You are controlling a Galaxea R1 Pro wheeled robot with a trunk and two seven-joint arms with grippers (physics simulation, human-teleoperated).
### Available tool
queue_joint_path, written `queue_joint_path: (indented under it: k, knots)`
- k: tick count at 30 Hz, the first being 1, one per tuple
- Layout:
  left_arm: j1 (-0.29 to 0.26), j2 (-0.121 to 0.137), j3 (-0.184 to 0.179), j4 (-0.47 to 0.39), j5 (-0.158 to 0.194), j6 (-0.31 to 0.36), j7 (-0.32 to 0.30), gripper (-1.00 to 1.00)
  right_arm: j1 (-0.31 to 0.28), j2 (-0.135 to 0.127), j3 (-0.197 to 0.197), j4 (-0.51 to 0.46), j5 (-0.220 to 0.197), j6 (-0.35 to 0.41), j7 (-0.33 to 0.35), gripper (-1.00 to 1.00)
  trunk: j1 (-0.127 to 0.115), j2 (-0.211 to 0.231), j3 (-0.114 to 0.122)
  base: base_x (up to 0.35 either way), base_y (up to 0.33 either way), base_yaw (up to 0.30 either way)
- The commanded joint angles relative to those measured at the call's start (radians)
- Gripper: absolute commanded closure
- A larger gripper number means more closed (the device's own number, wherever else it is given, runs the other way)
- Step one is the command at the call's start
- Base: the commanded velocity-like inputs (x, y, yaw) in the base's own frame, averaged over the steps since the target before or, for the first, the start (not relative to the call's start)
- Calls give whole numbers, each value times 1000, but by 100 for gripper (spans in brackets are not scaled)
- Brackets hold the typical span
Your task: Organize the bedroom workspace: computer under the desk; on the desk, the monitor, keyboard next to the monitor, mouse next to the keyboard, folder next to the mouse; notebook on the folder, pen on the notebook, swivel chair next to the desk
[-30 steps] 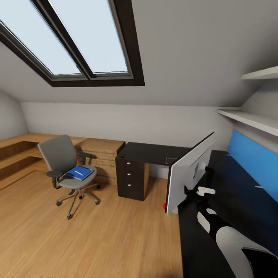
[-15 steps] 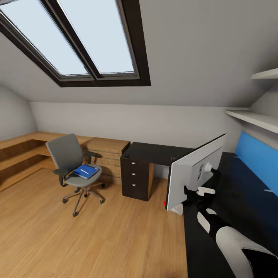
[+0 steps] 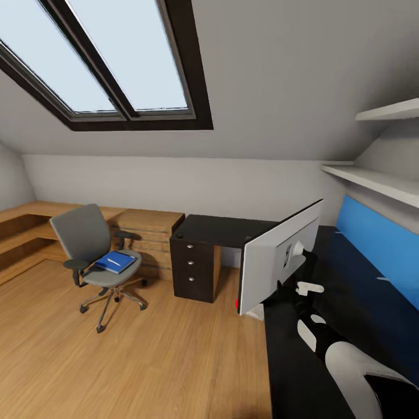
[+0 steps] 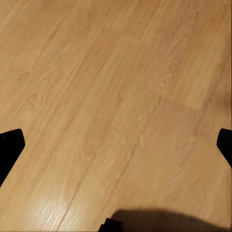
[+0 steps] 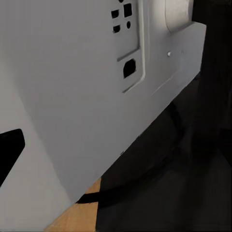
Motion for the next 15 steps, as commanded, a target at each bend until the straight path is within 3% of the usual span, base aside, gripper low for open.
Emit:
queue_joint_path:
  k: [1, 6, 15]
  knots:
    - [-1, 1, -8, 0, 8, -17, 7, -100, -1, 0, 0, 4, -8, -4, 3, -100, 0, -2, -2, 0, 0, -261]
    - [-1, 7, -7, 1, 9, -65, 8, -100, -1, 0, 1, 21, -8, -7, 3, -100, 0, -2, -2, 0, 0, -263]
    - [-1, 26, -2, 1, 13, -81, 12, -100, -1, -1, 3, 44, -1, -11, 3, -100, 0, -2, -2, 0, -57, -234]
